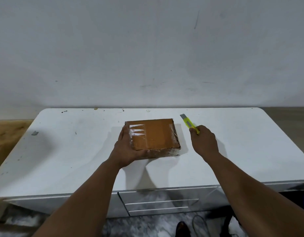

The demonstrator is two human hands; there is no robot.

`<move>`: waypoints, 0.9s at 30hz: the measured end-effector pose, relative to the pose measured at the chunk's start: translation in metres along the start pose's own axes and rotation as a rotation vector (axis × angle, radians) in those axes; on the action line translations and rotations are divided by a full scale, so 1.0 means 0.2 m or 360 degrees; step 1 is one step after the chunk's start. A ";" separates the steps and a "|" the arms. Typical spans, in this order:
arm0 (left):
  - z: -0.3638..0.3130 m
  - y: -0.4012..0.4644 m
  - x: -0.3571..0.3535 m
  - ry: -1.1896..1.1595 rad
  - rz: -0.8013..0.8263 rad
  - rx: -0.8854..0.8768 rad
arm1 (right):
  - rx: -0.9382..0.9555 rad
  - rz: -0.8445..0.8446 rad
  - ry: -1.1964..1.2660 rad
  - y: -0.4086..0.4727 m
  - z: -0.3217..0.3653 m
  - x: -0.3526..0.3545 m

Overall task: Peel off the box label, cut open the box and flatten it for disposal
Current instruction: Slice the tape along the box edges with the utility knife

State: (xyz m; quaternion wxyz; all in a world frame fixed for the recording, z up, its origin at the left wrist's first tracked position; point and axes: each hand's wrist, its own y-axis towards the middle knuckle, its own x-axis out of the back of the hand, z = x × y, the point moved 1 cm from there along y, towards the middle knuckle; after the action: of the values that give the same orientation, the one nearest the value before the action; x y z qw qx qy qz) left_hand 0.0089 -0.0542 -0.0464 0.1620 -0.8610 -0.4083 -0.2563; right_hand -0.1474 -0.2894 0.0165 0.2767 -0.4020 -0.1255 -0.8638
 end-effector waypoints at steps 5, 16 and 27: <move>0.01 0.00 0.00 -0.0024 0.0010 0.0006 | -0.0083 0.0121 0.0088 -0.01 0.02 0.01; 0.02 0.00 0.01 0.0050 0.0015 0.0063 | 0.0019 0.0260 -0.0022 -0.03 0.07 0.00; 0.00 -0.01 0.01 0.0052 0.0006 0.0045 | 0.0115 0.0208 -0.0383 -0.03 0.10 -0.03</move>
State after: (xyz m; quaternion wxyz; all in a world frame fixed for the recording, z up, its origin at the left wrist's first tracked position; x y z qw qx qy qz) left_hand 0.0076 -0.0519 -0.0449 0.1814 -0.8551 -0.4075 -0.2642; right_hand -0.1350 -0.2740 0.0238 0.3294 -0.4998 -0.1623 -0.7844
